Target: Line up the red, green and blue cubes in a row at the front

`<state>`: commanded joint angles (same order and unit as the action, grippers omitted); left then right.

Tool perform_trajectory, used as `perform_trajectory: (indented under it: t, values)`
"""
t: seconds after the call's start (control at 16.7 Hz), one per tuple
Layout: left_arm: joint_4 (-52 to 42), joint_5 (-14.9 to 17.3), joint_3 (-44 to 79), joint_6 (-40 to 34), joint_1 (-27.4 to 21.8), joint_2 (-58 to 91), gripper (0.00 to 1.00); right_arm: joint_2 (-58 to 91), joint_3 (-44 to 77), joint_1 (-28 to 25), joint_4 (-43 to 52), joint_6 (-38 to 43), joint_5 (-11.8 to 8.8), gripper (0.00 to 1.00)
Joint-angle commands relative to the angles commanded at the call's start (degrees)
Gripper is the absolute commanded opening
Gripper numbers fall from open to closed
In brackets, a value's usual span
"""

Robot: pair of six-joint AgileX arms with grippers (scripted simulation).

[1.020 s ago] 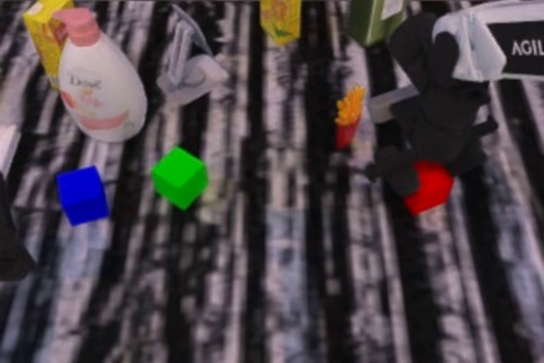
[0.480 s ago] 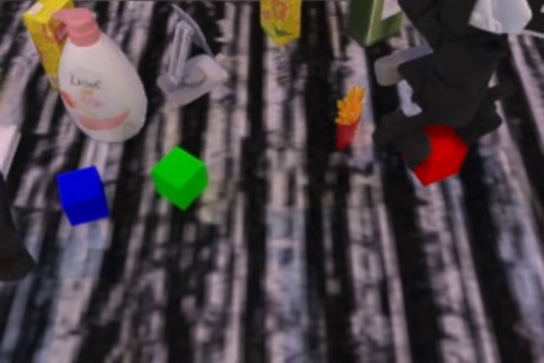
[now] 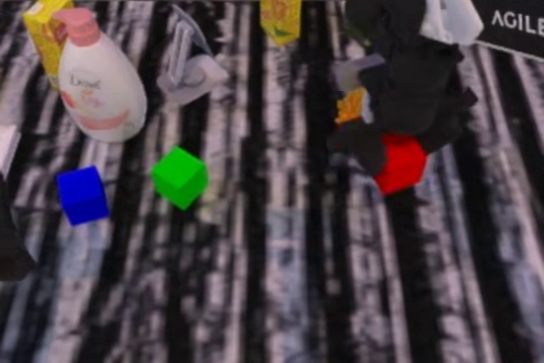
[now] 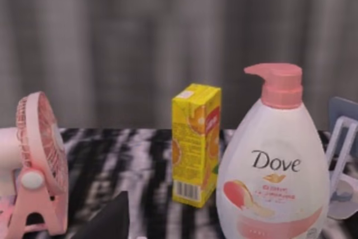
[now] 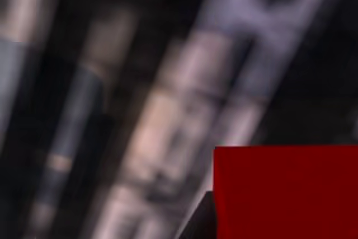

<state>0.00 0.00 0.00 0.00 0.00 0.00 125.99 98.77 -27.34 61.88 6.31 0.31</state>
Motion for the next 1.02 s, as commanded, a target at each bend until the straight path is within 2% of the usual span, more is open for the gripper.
perform_trajectory:
  t: [0.6, 0.78, 1.02]
  values:
    - [0.0, 0.0, 0.0, 0.0, 0.0, 0.0, 1.00, 4.1, 8.8, -25.9, 6.4, 44.7, 0.6, 0.00]
    - [0.0, 0.0, 0.0, 0.0, 0.0, 0.0, 1.00, 3.8, 10.3, -30.7, 7.0, 51.5, 0.9, 0.00]
    - [0.0, 0.0, 0.0, 0.0, 0.0, 0.0, 1.00, 3.6, 10.6, -31.9, 7.0, 53.0, 1.0, 0.00]
